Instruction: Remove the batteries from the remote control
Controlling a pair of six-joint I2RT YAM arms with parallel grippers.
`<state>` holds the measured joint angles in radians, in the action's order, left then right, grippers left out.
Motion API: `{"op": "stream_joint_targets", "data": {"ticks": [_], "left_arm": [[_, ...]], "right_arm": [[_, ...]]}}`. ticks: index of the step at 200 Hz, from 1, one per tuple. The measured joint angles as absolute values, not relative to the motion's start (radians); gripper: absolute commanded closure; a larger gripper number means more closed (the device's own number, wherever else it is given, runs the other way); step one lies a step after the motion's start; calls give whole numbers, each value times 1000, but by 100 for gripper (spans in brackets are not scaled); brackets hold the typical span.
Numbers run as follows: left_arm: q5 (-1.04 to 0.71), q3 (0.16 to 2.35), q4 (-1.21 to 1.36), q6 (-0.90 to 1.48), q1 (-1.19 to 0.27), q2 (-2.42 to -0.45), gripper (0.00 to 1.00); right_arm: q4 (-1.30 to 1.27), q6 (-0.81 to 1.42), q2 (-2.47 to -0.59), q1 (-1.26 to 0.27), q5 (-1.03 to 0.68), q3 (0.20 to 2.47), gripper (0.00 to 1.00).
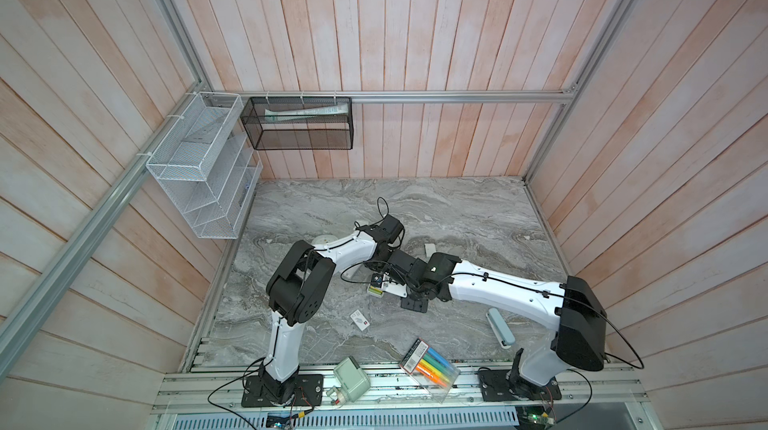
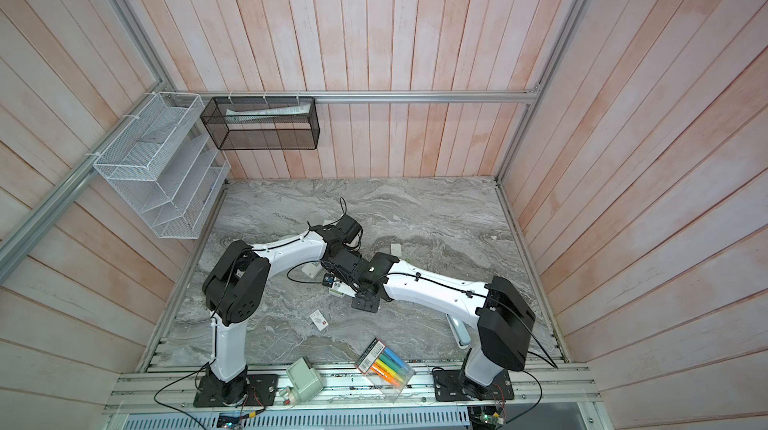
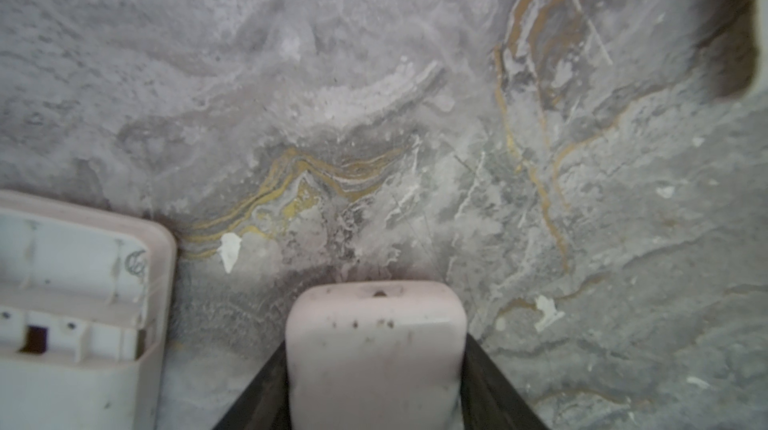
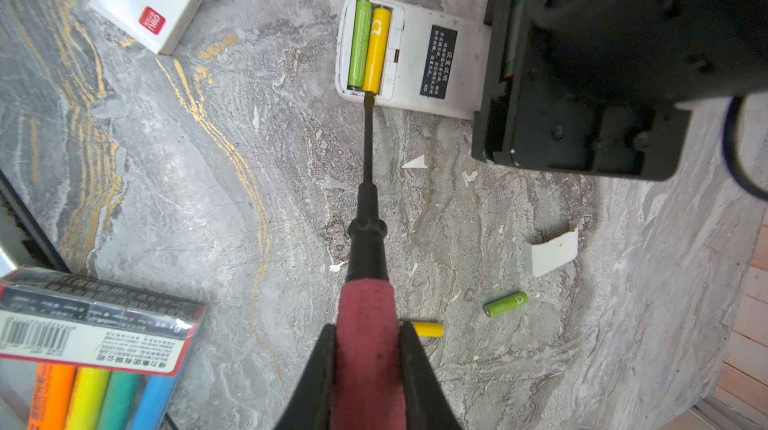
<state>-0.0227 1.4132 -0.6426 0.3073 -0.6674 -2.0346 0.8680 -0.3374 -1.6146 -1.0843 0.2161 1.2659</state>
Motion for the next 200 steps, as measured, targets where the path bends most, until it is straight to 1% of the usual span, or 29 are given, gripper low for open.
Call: {"op": "stream_joint_targets", "data": {"ticks": [32, 104, 148, 200], "left_arm": [[-27, 1413, -640, 303, -667, -2035, 44], [-41, 1408, -636, 299, -661, -2034, 45], [-36, 1413, -639, 309, -661, -2037, 48], [-2, 1434, -650, 340, -672, -2049, 49]], "right_arm": [[833, -318, -1610, -1085, 207, 1238, 100], [650, -170, -1491, -1085, 184, 1030, 100], [659, -158, -1487, -1086, 187, 1040, 100], [743, -165, -1531, -1087, 220, 1123, 100]]}}
